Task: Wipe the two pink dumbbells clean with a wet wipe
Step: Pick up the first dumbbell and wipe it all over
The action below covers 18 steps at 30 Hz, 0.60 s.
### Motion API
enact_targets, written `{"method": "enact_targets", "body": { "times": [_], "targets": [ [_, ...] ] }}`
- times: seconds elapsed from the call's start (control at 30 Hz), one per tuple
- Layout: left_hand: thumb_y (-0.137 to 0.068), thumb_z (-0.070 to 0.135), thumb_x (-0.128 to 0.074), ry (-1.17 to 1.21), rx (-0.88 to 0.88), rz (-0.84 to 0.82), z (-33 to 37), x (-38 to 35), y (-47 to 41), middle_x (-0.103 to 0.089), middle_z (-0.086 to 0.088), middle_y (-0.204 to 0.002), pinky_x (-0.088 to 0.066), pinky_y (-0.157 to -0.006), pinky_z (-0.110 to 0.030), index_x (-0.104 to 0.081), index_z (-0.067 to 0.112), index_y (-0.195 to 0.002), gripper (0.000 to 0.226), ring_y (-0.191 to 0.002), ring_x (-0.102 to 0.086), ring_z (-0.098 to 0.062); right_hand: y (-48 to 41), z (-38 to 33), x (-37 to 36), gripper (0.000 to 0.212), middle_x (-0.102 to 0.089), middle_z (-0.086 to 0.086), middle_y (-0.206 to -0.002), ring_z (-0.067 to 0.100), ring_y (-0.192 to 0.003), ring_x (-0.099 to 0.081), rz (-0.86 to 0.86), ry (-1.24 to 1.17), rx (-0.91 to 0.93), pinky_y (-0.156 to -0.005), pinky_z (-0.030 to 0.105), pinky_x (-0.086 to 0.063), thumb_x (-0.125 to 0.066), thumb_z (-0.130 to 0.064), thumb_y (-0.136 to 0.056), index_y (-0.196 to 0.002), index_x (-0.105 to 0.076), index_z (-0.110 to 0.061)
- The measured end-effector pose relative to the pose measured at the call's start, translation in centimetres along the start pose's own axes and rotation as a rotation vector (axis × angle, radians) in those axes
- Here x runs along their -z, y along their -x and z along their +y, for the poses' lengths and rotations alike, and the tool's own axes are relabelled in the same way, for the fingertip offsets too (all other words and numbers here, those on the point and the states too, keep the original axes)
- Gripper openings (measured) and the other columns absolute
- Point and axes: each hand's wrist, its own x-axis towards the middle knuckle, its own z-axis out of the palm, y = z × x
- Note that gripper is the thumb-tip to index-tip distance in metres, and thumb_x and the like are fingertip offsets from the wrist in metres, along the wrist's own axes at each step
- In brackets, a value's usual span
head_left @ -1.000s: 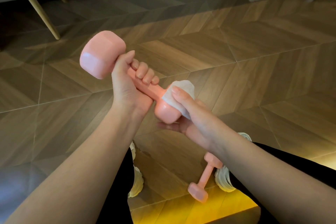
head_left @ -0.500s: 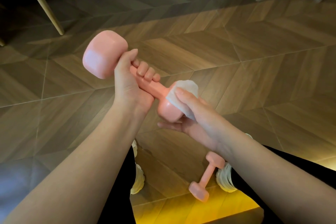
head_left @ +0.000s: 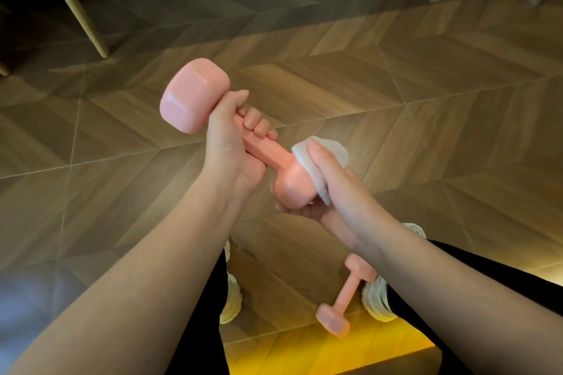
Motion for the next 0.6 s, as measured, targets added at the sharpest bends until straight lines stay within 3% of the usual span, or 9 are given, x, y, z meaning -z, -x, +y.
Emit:
{"method": "enact_targets", "body": {
  "times": [0.13, 0.23, 0.3, 0.4, 0.53, 0.6],
  "targets": [
    [-0.091, 0.018, -0.055, 0.004, 0.022, 0.011, 0.37, 0.22, -0.35, -0.028, 0.007, -0.049, -0.034, -0.045, -0.023, -0.036, 0.021, -0.059, 0.037, -0.040, -0.029, -0.010, 0.18, -0.02, 0.30, 0.032, -0.069, 0.009, -0.096, 0.033, -0.097, -0.063, -0.151, -0.042, 0.005, -0.094, 0.070, -0.045, -0.069, -0.027, -0.081, -0.111, -0.059, -0.020],
    [-0.090, 0.019, -0.057, 0.036, 0.026, 0.044, 0.41, 0.50, -0.44, -0.035, 0.007, -0.051, -0.037, -0.047, -0.022, -0.039, 0.021, -0.063, 0.033, -0.042, -0.035, -0.010, 0.46, 0.00, 0.05, 0.057, -0.063, 0.002, -0.109, 0.024, -0.092, -0.067, -0.136, 0.092, 0.049, -0.092, 0.061, -0.051, -0.076, -0.012, -0.075, -0.124, -0.053, -0.029],
    [-0.089, 0.019, -0.061, 0.052, 0.026, 0.070, 0.35, 0.61, -0.43, -0.041, 0.006, -0.053, -0.039, -0.049, -0.023, -0.042, 0.020, -0.064, 0.031, -0.044, -0.041, -0.010, 0.55, 0.06, -0.12, 0.059, -0.058, -0.001, -0.114, 0.025, -0.098, -0.067, -0.087, 0.203, 0.096, -0.091, 0.054, -0.055, -0.078, -0.009, -0.077, -0.123, -0.051, -0.035],
    [-0.088, 0.019, -0.062, 0.072, 0.039, 0.092, 0.30, 0.48, -0.43, -0.037, 0.007, -0.050, -0.039, -0.046, -0.022, -0.041, 0.020, -0.064, 0.032, -0.041, -0.037, -0.009, 0.43, 0.17, -0.25, 0.047, -0.059, -0.001, -0.115, 0.026, -0.105, -0.064, -0.024, 0.239, 0.149, -0.093, 0.049, -0.055, -0.076, -0.014, -0.081, -0.117, -0.054, -0.036],
    [-0.090, 0.018, -0.060, 0.046, 0.021, 0.049, 0.08, 0.13, -0.23, -0.030, 0.007, -0.049, -0.036, -0.045, -0.023, -0.037, 0.021, -0.062, 0.036, -0.040, -0.030, -0.011, 0.26, 0.17, -0.34, 0.014, -0.071, -0.004, -0.084, 0.015, -0.081, -0.065, 0.049, 0.101, 0.103, -0.086, 0.050, -0.053, -0.062, -0.033, -0.094, -0.107, -0.062, -0.030],
    [-0.090, 0.017, -0.059, 0.029, 0.004, 0.026, 0.03, 0.01, -0.08, -0.029, 0.007, -0.049, -0.035, -0.045, -0.022, -0.037, 0.021, -0.060, 0.037, -0.040, -0.030, -0.011, 0.21, 0.21, -0.24, 0.017, -0.070, 0.000, -0.087, 0.019, -0.088, -0.063, 0.029, 0.050, 0.064, -0.095, 0.055, -0.049, -0.059, -0.038, -0.095, -0.107, -0.062, -0.026]
  ]
}}
